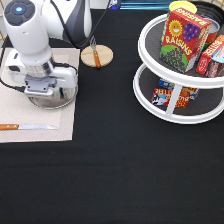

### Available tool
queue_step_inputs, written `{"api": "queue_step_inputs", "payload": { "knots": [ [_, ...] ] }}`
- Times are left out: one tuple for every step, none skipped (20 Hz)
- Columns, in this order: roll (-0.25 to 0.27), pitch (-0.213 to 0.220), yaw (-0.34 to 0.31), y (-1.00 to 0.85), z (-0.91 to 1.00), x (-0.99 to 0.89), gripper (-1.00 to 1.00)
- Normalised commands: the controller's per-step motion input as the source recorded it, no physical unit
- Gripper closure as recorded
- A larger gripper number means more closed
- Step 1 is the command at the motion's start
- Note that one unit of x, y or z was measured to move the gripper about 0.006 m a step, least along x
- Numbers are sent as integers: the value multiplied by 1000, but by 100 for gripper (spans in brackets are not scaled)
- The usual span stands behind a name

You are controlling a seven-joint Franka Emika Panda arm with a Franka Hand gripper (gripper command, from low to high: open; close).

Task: Arrange plate and fork

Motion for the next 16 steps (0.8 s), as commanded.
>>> {"api": "queue_step_inputs", "payload": {
  "knots": [
    [92, 27, 0, -920, 0, 63, -100],
    [75, 29, 0, -909, 0, 74, -100],
    [66, 24, 0, -894, 0, 74, -100],
    [58, 19, 0, -891, 0, 77, -100],
    [44, 17, 0, -871, 0, 91, -100],
    [38, 14, 0, -851, 0, 94, -100],
    [45, 11, 0, -849, 0, 97, -100],
    [51, 11, 0, -854, 0, 106, -100],
    [69, 14, 0, -857, 0, 140, -100],
    [83, 18, 0, -854, 0, 174, -100],
    [90, 17, 0, -854, 0, 191, -100],
    [92, 15, 0, -840, 0, 197, -100],
    [92, 10, 0, -817, 0, 197, -100],
    [94, 9, 0, -814, 0, 200, -100],
    [86, 0, 0, -709, 0, 157, -100],
    [64, 0, 0, -563, 0, 106, -100]
  ]
}}
